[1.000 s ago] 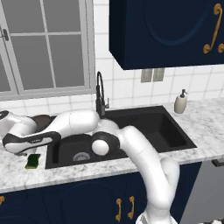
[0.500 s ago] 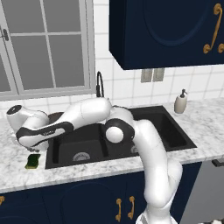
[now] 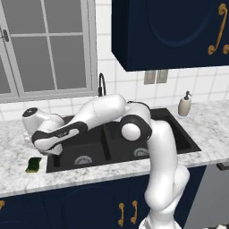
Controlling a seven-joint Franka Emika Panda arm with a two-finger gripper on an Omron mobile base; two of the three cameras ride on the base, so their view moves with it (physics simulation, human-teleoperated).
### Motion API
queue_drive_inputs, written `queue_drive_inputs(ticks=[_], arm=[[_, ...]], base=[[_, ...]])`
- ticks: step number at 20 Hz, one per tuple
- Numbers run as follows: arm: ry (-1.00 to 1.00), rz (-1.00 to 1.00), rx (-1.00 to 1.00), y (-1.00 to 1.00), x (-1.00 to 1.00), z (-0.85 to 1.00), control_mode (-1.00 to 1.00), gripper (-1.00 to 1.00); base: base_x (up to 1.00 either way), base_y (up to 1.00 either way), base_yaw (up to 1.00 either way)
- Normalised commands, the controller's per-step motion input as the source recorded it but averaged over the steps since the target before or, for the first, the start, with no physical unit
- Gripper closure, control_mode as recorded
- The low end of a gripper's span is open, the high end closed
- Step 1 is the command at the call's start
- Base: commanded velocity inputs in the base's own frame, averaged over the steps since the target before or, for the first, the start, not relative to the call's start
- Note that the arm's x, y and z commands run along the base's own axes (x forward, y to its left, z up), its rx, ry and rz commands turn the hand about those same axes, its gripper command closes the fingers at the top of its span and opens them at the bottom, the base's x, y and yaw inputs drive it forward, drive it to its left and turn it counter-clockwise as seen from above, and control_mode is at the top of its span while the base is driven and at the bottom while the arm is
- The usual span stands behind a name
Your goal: Pick the pan and sponge and place them into the sink. Then turn on the water.
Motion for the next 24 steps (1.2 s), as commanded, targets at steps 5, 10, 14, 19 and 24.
queue_drive_inputs(ticks=[5,10,14,19,24], arm=[[0.00,-0.06,0.00,-0.34,-0.16,0.00,-1.00,1.00],[0.00,-0.01,0.00,-0.02,-0.01,0.00,-1.00,1.00],[0.05,0.00,0.00,-0.10,-0.06,-0.08,-1.00,1.00],[0.10,0.00,0.00,-0.20,-0.18,-0.14,-1.00,1.00],[0.10,0.00,0.01,-0.05,-0.02,-0.14,-1.00,1.00]], base=[[0.00,0.00,0.00],[0.00,0.00,0.00],[0.00,0.00,0.00],[0.00,0.00,0.00],[0.00,0.00,0.00]])
